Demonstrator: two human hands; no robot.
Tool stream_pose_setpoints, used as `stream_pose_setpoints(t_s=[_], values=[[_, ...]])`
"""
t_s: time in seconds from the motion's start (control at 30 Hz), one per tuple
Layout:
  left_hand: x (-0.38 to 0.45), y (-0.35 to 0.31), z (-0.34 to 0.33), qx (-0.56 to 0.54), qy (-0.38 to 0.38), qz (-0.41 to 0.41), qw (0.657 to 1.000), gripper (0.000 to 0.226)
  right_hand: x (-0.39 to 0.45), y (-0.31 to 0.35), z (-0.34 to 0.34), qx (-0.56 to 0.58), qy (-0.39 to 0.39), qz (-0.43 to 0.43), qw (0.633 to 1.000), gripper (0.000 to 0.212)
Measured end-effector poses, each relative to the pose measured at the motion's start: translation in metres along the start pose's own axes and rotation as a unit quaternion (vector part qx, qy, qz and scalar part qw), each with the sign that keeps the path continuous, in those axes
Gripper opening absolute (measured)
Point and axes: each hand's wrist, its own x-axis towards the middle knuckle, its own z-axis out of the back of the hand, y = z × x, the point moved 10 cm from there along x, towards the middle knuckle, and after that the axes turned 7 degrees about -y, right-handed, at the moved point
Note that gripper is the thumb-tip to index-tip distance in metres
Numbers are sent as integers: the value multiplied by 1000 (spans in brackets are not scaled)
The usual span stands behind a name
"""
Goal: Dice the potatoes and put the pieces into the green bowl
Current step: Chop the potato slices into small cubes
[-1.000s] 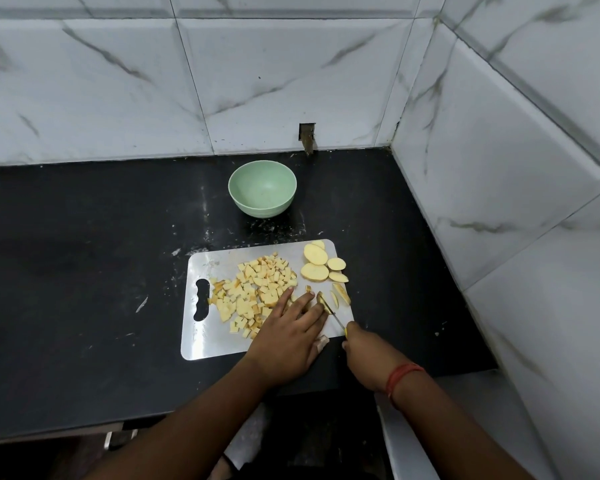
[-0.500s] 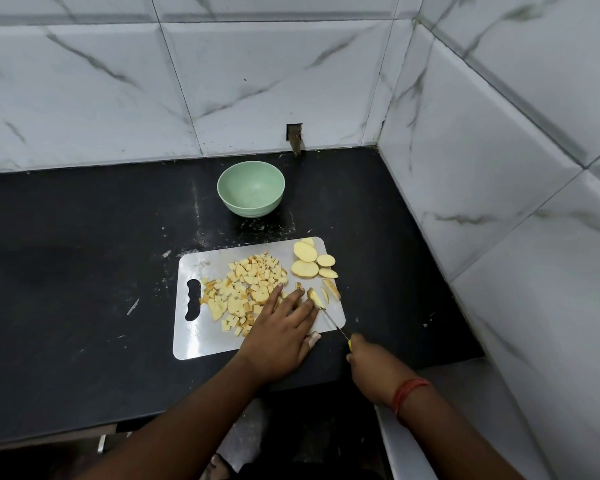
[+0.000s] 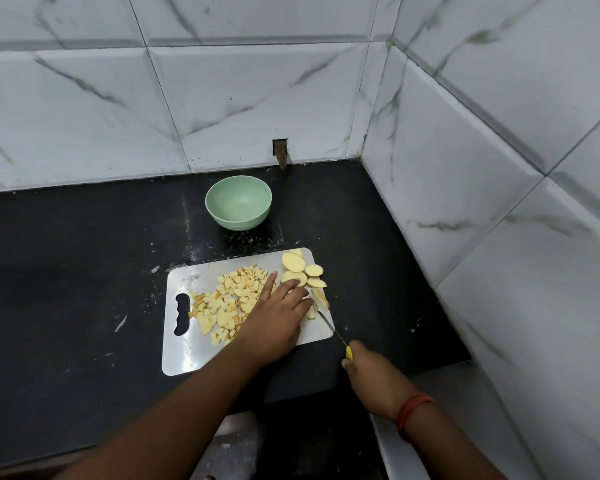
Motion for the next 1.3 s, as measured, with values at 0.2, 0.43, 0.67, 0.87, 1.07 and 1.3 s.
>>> stream_pose_setpoints(t_s=[0.2, 0.43, 0.67, 0.87, 1.07, 1.3], values=[[11, 2, -18, 43, 112, -2, 993, 40, 2, 3, 9, 19, -5, -1, 1000, 13], [12, 15, -22, -7, 97, 73, 993, 30, 3, 6, 6, 27, 9, -3, 1000, 13], [8, 23, -28, -21, 70, 124, 990, 23, 7, 13, 7, 32, 13, -5, 999, 13], [6, 23, -25, -28, 58, 136, 989, 23, 11, 12, 0, 23, 21, -24, 999, 11], [-3, 34, -24, -46, 30, 152, 987, 21, 13, 17, -4, 27, 11, -19, 999, 13], [-1, 36, -28, -63, 45, 182, 980, 20, 24, 28, -5, -6, -6, -23, 1000, 26]])
